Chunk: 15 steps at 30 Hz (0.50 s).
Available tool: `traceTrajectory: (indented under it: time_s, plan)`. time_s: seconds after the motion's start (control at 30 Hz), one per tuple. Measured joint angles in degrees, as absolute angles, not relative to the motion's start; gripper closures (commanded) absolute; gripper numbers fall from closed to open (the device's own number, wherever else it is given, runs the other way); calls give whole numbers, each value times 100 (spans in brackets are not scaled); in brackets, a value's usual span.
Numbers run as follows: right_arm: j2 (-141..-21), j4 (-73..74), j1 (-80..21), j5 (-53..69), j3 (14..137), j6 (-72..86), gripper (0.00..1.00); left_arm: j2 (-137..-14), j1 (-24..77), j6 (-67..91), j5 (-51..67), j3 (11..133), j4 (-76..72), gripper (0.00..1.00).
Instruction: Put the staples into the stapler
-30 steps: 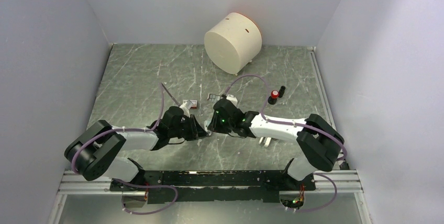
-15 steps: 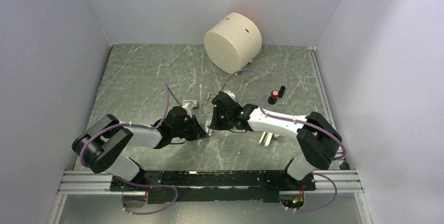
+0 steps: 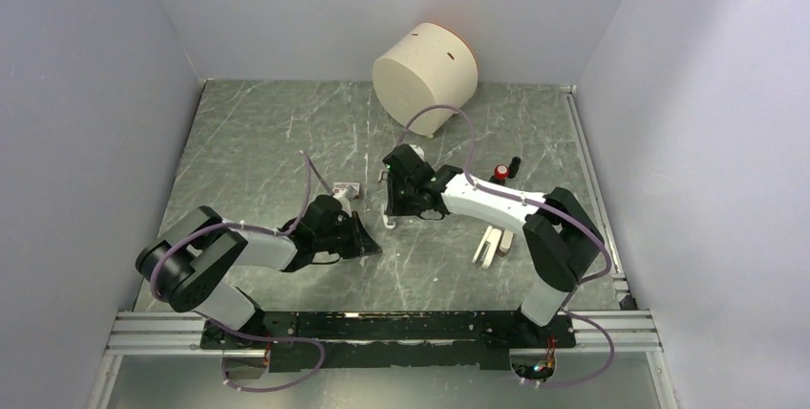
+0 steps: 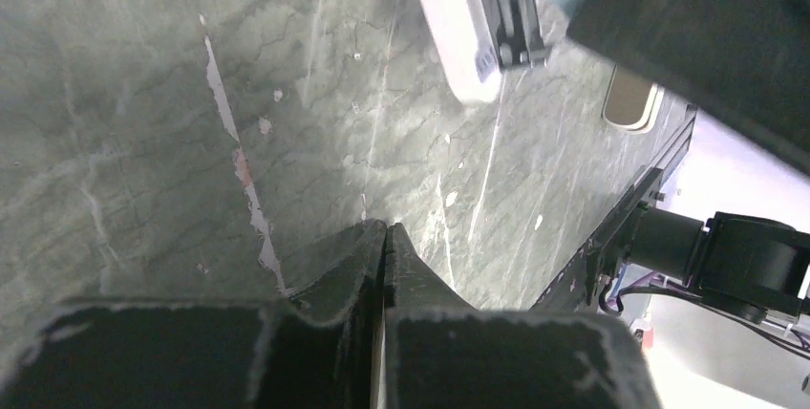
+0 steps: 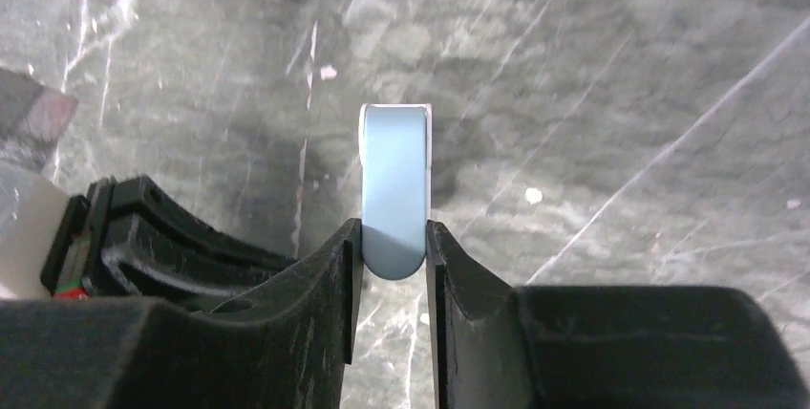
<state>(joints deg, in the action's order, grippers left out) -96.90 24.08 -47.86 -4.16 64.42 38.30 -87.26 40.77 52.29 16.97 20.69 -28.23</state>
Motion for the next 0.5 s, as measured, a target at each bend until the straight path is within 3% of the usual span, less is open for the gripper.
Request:
traceTrajectory:
  time_s: [0.17,0.4,0.5]
  plan:
    - [-9915,2412,-4670,-427,6683,3610,68,-8729,4077,5227,1702,2071,-2825,94]
    - [-9878,2276,-4672,-285,6523,3664,70,-8449,4095,5360,1706,2001,-2696,55]
    - [-9690,2126,-4672,-176,6198,3841,71,-8152,4104,5489,1634,1992,-2657,48]
